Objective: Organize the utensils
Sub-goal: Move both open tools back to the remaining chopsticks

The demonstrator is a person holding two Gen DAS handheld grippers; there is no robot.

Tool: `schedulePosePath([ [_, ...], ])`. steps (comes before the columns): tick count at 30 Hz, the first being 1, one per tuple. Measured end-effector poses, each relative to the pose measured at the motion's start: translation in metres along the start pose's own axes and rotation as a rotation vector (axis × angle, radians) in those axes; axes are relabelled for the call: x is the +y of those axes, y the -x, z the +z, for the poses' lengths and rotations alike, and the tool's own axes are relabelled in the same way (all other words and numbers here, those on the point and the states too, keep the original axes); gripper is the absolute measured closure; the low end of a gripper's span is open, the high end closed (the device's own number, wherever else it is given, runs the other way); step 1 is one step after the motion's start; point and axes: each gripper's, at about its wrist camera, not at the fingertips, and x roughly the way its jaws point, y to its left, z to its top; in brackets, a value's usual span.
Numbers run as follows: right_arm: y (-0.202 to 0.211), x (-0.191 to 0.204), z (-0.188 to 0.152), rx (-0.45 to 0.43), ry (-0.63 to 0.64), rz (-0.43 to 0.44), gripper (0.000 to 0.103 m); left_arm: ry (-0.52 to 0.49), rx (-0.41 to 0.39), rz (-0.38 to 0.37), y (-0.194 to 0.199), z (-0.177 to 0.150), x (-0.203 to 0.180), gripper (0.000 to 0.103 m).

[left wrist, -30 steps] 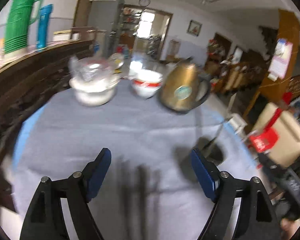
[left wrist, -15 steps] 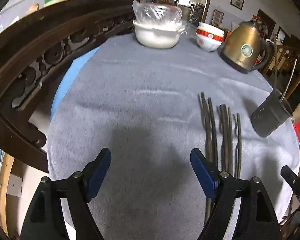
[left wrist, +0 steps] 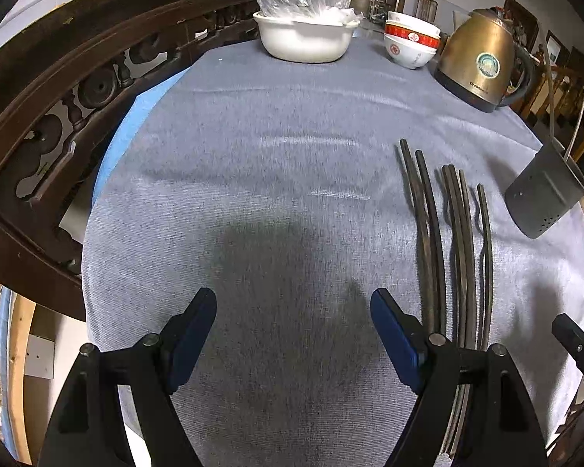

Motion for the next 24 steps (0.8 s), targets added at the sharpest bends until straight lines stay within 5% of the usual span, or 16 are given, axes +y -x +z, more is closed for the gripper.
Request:
schedulePosePath([
  [11, -0.007, 0.001, -0.004, 0.043, -0.004, 0.007, 0.007, -0.033, 0.032, 0.021, -0.009, -0.006, -0.004, 0.021],
  [19, -0.017, 0.033, 0.014, 0.105, 0.031, 0.11, 0.008, -0.029, 0.057, 0.017, -0.015, -0.01, -0.003, 0.021],
  [21, -0.024, 0.043, 0.02, 0.126, 0.038, 0.13, 0.011, -0.028, 0.057, 0.014, -0.015, -0.01, -0.003, 0.021],
  [24, -0.039, 0.057, 0.031, 0.157, 0.04, 0.145, 0.033, -0.021, 0.061, 0.01, -0.015, -0.009, 0.001, 0.021],
])
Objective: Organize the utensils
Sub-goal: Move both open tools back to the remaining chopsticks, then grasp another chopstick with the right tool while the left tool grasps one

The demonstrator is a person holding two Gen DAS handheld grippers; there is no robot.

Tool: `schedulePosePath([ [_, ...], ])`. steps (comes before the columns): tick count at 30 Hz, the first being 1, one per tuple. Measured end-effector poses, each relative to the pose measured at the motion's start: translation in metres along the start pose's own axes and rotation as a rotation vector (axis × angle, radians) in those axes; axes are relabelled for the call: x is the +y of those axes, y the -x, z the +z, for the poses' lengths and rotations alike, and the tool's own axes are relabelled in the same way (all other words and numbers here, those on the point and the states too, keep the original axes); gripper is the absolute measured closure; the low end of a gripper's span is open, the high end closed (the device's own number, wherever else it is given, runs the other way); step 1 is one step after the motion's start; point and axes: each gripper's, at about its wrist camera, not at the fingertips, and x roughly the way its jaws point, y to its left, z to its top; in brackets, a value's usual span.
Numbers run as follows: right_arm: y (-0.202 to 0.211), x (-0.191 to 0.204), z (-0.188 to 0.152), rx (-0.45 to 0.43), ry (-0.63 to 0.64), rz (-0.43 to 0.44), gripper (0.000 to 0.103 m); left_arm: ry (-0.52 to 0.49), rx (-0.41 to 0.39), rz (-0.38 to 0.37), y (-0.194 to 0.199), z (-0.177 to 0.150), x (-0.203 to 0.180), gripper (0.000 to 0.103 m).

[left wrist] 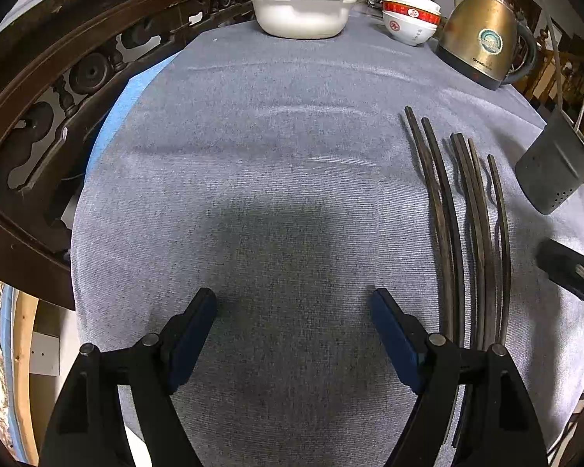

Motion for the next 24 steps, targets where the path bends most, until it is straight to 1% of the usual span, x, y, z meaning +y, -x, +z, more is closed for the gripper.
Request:
schedulePosePath([
  [1, -0.008, 0.002, 0.005, 0.026, -0.016, 0.013, 0.047, 0.002, 0.001, -0.002, 0.0, 0.0, 0.001, 0.021],
  [2, -0.014, 0.003, 0.008, 0.046, -0.028, 0.023, 0.056, 0.005, 0.002, -0.002, 0.001, 0.001, 0.001, 0.021],
  [5, -0.032, 0.004, 0.015, 0.096, -0.066, 0.016, 0.064, 0.017, 0.006, -0.01, 0.001, 0.004, 0.004, 0.021],
  [6, -0.033, 0.005, 0.017, 0.088, -0.062, 0.009, 0.065, 0.018, 0.007, -0.011, 0.001, 0.004, 0.004, 0.021],
  [7, -0.036, 0.008, 0.019, 0.099, -0.049, -0.017, 0.074, 0.019, 0.01, -0.013, 0.0, 0.005, 0.004, 0.021],
  [8, -0.039, 0.008, 0.021, 0.112, -0.045, -0.021, 0.087, 0.018, 0.012, -0.016, 0.0, 0.006, 0.005, 0.021],
  [9, -0.043, 0.008, 0.023, 0.139, -0.047, -0.001, 0.09, 0.016, 0.016, -0.019, 0.0, 0.007, 0.004, 0.021],
  [10, -0.044, 0.009, 0.025, 0.157, -0.033, 0.0, 0.093, 0.009, 0.022, -0.025, 0.0, 0.008, 0.002, 0.021],
  [13, -0.044, 0.014, 0.031, 0.221, 0.08, -0.055, 0.095, -0.034, 0.042, -0.046, 0.001, 0.013, -0.006, 0.021],
  [17, -0.048, 0.012, 0.038, 0.307, 0.154, -0.068, 0.095, -0.051, 0.079, -0.098, 0.0, 0.03, -0.019, 0.021],
  [19, -0.05, 0.012, 0.04, 0.315, 0.154, -0.063, 0.095, -0.053, 0.104, -0.129, -0.002, 0.044, -0.028, 0.021],
  [21, -0.05, 0.012, 0.04, 0.303, 0.162, -0.062, 0.095, -0.046, 0.122, -0.154, -0.004, 0.056, -0.035, 0.021],
  [22, -0.05, 0.01, 0.039, 0.294, 0.157, -0.053, 0.095, -0.041, 0.137, -0.152, -0.007, 0.062, -0.038, 0.022],
  [24, -0.048, 0.007, 0.038, 0.285, 0.142, -0.031, 0.094, -0.037, 0.167, -0.163, -0.012, 0.074, -0.046, 0.027],
])
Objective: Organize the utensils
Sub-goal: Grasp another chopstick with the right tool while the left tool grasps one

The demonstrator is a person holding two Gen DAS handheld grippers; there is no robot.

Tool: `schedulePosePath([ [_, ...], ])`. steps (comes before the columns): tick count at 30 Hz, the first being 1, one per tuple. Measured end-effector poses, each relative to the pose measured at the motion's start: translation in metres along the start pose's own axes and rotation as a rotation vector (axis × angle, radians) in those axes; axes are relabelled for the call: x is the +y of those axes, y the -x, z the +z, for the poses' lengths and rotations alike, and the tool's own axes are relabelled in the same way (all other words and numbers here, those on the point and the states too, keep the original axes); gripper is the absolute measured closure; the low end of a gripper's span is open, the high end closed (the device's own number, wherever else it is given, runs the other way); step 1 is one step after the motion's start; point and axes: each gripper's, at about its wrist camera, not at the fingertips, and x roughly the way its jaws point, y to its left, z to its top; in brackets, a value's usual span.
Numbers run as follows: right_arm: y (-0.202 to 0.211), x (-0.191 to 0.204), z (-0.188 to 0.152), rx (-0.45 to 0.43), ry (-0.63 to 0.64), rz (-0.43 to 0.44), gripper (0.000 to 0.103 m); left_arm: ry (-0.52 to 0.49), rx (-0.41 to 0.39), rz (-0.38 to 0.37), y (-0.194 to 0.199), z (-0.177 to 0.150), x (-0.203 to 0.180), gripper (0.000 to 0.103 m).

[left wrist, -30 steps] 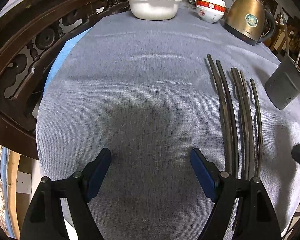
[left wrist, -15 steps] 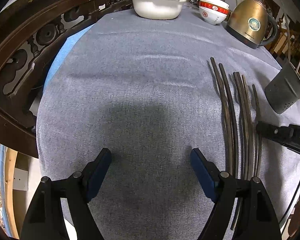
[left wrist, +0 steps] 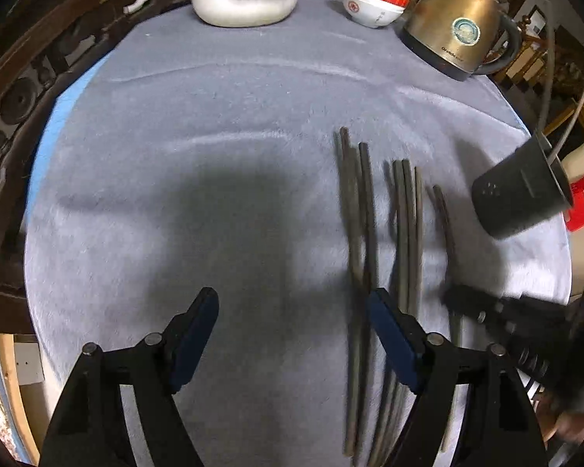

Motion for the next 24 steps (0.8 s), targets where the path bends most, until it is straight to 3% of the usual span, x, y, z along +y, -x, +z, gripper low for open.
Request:
schedulePosePath([
  [4, 0.001, -0.009, -0.005, -0.019, -0.022, 0.049, 0.095, 0.018, 0.062, -0.002, -0.014, 0.017, -0.009, 0.037],
  [6, 0.003, -0.009, -0.004, -0.024, -0.023, 0.059, 0.095, 0.026, 0.106, -0.002, -0.023, 0.02, -0.012, 0.057],
  [7, 0.003, -0.011, -0.005, -0.026, -0.025, 0.068, 0.095, 0.028, 0.115, -0.005, -0.025, 0.022, -0.012, 0.059],
  [9, 0.004, -0.018, -0.007, -0.032, -0.031, 0.087, 0.095, 0.018, 0.107, 0.041, -0.027, 0.023, -0.014, 0.08],
  [12, 0.005, -0.025, -0.008, -0.037, -0.037, 0.114, 0.095, 0.021, 0.122, 0.038, -0.029, 0.026, -0.008, 0.093],
  [20, 0.005, -0.03, -0.005, -0.004, -0.033, 0.129, 0.095, -0.036, 0.257, -0.008, -0.031, 0.018, 0.008, 0.093],
  [24, 0.003, -0.021, 0.009, 0.065, -0.001, 0.084, 0.093, 0.043, 0.259, -0.015, -0.037, 0.036, 0.02, 0.08],
])
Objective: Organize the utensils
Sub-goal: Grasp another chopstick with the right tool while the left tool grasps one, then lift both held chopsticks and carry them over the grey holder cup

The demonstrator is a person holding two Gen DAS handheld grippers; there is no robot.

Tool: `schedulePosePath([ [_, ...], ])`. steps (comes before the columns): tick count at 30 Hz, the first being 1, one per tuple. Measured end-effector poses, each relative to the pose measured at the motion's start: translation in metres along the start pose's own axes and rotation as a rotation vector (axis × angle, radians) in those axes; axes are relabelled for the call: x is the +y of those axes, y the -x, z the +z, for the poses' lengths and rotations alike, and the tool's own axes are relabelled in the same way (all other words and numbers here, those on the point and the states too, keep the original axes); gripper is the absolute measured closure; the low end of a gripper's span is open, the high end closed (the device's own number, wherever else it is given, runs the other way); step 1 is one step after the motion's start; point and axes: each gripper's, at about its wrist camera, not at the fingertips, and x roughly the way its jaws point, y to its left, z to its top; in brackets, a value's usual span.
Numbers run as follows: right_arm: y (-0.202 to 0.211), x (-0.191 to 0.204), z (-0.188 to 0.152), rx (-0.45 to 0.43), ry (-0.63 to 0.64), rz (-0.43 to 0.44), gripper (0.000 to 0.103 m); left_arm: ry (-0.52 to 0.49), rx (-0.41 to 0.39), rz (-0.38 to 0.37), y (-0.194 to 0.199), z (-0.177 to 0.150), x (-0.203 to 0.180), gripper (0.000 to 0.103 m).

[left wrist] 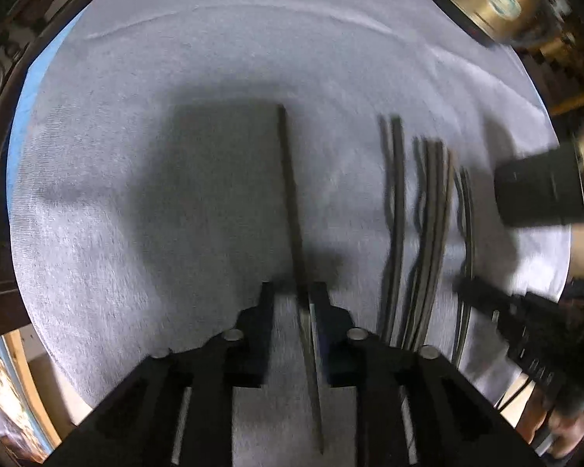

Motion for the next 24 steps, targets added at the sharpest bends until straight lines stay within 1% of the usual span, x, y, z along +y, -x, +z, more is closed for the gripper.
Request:
schedulePosePath([
  [2, -0.003, 0.009, 0.006, 0.027, 0.027, -0.04, 0.093, 0.013, -0.002, -0.001, -0.001, 0.007, 0.001, 0.08],
  [4, -0.004, 0.014, 0.008, 0.046, 0.051, -0.072, 0.093, -0.012, -0.012, 0.014, -0.001, 0.011, -0.001, 0.08],
  [5, -0.005, 0.015, 0.009, 0.053, 0.054, -0.08, 0.093, -0.022, -0.018, 0.019, -0.002, 0.011, -0.003, 0.092],
  [6, -0.005, 0.016, 0.011, 0.06, 0.056, -0.086, 0.093, -0.028, -0.015, 0.014, -0.004, 0.012, -0.003, 0.096],
  [10, -0.006, 0.019, 0.017, 0.073, 0.064, -0.102, 0.094, -0.061, -0.016, -0.009, -0.005, 0.009, -0.004, 0.097],
  [12, -0.005, 0.022, 0.017, 0.079, 0.079, -0.112, 0.094, -0.071, -0.018, -0.027, -0.001, 0.0, 0.003, 0.098],
  [14, -0.002, 0.019, 0.015, 0.067, 0.07, -0.103, 0.097, -0.071, -0.037, -0.037, 0.002, -0.01, 0.003, 0.098],
  [17, 0.006, 0.013, 0.004, 0.027, 0.039, -0.071, 0.097, -0.063, -0.073, -0.058, 0.007, -0.023, 0.01, 0.098],
  [19, 0.016, 0.012, -0.004, -0.022, 0.025, -0.051, 0.097, -0.057, -0.107, -0.075, 0.016, -0.033, 0.014, 0.098],
  [21, 0.032, 0.01, -0.014, -0.088, 0.016, -0.038, 0.097, -0.048, -0.173, -0.113, 0.031, -0.041, 0.014, 0.098],
  [22, 0.044, 0.01, -0.019, -0.14, 0.01, -0.033, 0.097, -0.046, -0.215, -0.113, 0.04, -0.046, 0.013, 0.098],
  [23, 0.052, 0.01, -0.023, -0.171, 0.006, -0.032, 0.097, -0.041, -0.257, -0.118, 0.048, -0.049, 0.013, 0.098],
  [24, 0.062, 0.01, -0.029, -0.215, 0.001, -0.026, 0.097, -0.036, -0.316, -0.133, 0.059, -0.054, 0.014, 0.098],
])
